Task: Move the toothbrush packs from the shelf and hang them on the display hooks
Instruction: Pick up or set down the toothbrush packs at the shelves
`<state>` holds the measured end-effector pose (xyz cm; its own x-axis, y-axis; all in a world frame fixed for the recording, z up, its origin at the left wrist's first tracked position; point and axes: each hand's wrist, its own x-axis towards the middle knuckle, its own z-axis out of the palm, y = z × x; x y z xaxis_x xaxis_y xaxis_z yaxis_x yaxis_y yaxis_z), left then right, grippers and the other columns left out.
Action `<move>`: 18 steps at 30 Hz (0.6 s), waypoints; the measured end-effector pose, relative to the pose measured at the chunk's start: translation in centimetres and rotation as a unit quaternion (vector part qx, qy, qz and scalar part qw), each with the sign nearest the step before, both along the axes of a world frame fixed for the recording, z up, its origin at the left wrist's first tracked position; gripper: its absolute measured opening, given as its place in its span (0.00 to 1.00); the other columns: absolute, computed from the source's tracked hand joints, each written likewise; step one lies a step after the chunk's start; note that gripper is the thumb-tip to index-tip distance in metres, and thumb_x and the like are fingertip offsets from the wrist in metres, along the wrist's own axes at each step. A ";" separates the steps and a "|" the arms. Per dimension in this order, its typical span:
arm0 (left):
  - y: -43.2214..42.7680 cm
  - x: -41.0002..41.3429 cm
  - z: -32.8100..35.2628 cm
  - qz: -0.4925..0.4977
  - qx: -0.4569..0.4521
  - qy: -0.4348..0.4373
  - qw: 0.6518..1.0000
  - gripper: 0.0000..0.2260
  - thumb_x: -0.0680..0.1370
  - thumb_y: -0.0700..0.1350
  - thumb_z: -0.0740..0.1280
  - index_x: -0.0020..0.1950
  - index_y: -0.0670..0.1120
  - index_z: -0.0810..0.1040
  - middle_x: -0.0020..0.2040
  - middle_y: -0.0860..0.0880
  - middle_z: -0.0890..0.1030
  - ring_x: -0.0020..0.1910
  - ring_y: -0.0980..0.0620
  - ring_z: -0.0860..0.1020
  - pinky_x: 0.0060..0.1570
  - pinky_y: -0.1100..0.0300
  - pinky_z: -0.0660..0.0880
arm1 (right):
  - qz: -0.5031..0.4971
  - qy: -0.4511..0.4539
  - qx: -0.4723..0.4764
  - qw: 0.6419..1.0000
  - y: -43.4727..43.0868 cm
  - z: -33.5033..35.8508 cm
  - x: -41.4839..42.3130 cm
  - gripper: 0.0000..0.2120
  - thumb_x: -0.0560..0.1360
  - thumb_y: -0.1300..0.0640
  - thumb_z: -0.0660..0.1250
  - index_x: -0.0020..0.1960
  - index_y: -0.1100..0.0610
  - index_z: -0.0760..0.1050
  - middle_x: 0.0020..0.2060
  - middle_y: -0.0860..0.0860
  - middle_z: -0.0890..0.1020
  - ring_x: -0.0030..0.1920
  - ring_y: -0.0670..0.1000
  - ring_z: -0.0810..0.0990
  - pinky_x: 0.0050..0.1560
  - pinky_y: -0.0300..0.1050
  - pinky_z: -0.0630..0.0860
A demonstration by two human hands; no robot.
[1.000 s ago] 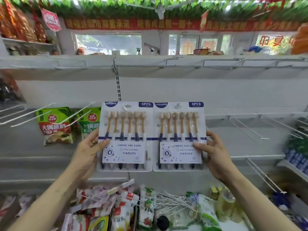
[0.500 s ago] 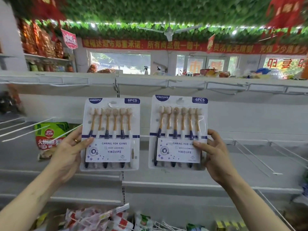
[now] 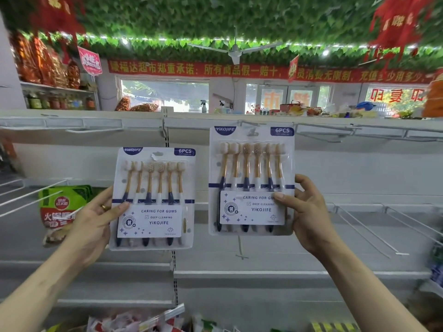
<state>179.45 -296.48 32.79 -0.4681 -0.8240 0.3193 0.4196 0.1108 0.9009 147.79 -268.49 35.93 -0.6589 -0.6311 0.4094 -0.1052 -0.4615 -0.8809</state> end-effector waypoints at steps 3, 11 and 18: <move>-0.4 0.3 0.0 0.002 0.008 -0.002 1.000 0.22 0.81 0.29 0.63 0.73 0.45 0.77 0.64 0.43 0.84 0.63 0.47 0.83 0.57 0.56 0.83 | -0.010 -0.009 0.000 1.000 -0.5 -0.3 -0.4 0.21 0.75 0.70 0.73 0.64 0.57 0.75 0.53 0.62 0.87 0.57 0.66 0.85 0.60 0.65 0.81; -0.5 0.4 0.2 0.011 0.025 -0.006 1.000 0.22 0.80 0.29 0.62 0.68 0.49 0.80 0.61 0.45 0.86 0.58 0.49 0.86 0.52 0.56 0.84 | -0.014 -0.021 0.019 1.000 -2.3 -0.6 -2.6 0.21 0.75 0.69 0.73 0.65 0.56 0.74 0.55 0.60 0.87 0.58 0.64 0.86 0.51 0.63 0.84; -0.5 -0.5 0.1 0.019 0.026 -0.005 0.999 0.21 0.81 0.28 0.61 0.65 0.49 0.80 0.59 0.46 0.87 0.55 0.52 0.86 0.50 0.59 0.84 | -0.012 -0.024 0.043 0.999 -7.0 0.0 -6.5 0.21 0.77 0.68 0.73 0.66 0.56 0.73 0.55 0.59 0.87 0.56 0.62 0.87 0.41 0.58 0.84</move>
